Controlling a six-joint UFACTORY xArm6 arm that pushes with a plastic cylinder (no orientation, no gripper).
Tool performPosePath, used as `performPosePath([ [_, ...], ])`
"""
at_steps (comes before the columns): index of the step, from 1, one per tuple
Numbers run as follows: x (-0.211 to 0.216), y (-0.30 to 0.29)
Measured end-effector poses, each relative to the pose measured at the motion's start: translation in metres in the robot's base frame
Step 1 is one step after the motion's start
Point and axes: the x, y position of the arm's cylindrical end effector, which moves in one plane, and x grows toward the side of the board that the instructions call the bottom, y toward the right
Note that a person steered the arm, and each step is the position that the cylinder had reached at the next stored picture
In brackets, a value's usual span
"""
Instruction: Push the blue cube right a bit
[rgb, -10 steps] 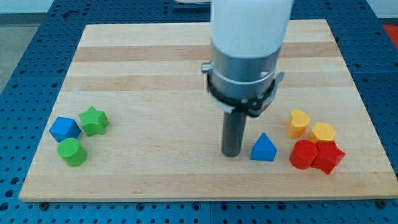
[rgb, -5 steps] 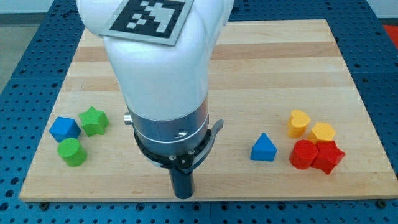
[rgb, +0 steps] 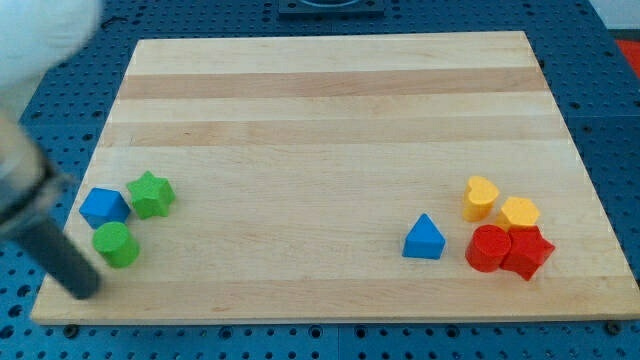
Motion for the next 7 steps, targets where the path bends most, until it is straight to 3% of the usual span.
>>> performPosePath([
  [1, -0.012, -0.025],
  [2, -0.029, -0.025],
  [3, -0.082, -0.021],
  [4, -0.089, 0.002],
  [7, -0.041, -0.01],
])
